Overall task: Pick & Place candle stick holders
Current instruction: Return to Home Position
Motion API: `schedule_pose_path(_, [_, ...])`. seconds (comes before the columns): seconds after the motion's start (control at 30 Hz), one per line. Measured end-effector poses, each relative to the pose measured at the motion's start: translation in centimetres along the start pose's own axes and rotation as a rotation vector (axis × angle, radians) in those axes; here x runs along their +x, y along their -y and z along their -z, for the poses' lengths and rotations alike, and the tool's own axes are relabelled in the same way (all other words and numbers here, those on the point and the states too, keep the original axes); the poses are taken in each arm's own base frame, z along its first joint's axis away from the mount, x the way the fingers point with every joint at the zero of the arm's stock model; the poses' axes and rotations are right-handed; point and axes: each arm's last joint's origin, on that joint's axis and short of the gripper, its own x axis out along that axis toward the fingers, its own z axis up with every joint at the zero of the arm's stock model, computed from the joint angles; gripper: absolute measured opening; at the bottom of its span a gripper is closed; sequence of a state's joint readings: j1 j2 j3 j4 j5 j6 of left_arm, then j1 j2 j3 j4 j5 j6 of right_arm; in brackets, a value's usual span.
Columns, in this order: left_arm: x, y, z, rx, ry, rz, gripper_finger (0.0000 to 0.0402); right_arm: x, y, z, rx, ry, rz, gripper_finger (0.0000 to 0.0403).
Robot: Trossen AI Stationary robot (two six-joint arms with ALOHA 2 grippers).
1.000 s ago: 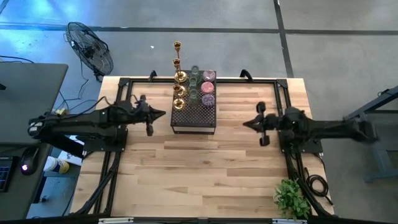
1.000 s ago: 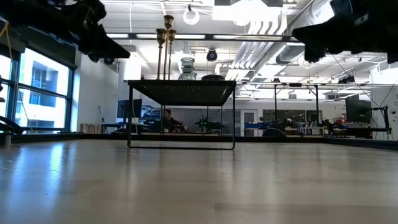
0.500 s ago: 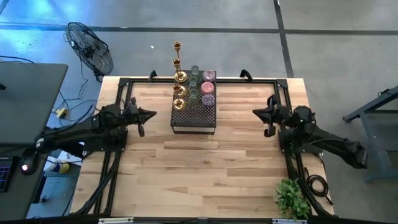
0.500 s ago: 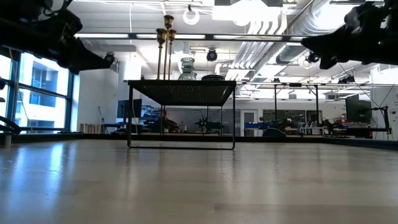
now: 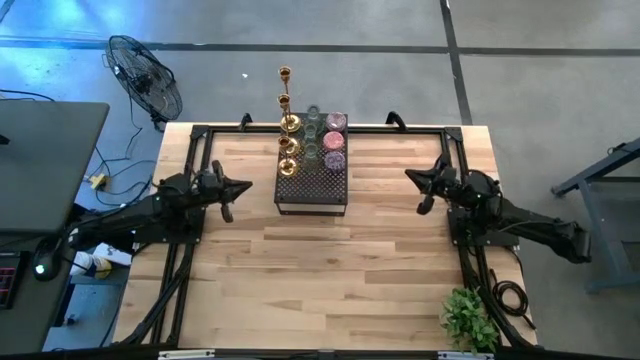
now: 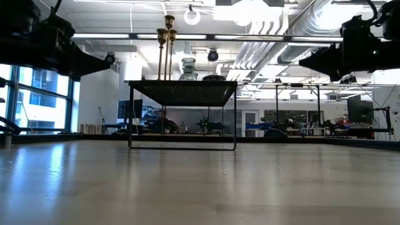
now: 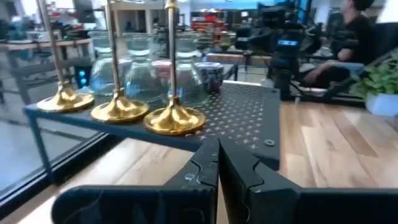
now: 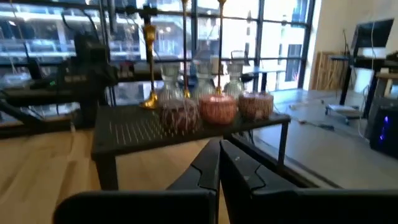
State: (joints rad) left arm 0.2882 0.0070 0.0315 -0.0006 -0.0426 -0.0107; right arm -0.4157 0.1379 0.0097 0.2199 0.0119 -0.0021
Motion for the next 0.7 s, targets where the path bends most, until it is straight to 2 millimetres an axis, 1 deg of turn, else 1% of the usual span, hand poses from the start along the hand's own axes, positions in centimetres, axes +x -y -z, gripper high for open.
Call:
schedule_pose_path(0.03, [0.1, 0.0, 0.3, 0.004, 0.008, 0.010, 0.0000, 0.0, 0.0, 0.2, 0.003, -0.016, 0.005, 0.0000])
schedule_pose_path(0.07, [0.1, 0.0, 0.1, 0.002, 0.029, 0.011, 0.0000, 0.0, -0.1, 0.3, 0.003, -0.032, 0.009, 0.0000])
schedule_pose_path(0.27, [0.1, 0.0, 0.2, -0.020, 0.018, 0.015, 0.0000, -0.1, 0.0, 1.6, 0.030, -0.161, 0.084, 0.0000])
schedule_pose_path(0.47, [0.1, 0.2, 0.6, -0.020, -0.013, 0.055, 0.0000, -0.2, 0.0, 1.7, 0.084, -0.173, 0.077, 0.0000])
schedule_pose_path(0.7, [0.1, 0.2, 0.6, -0.020, -0.012, 0.054, 0.0000, -0.2, 0.0, 1.7, 0.063, -0.172, 0.075, 0.0000])
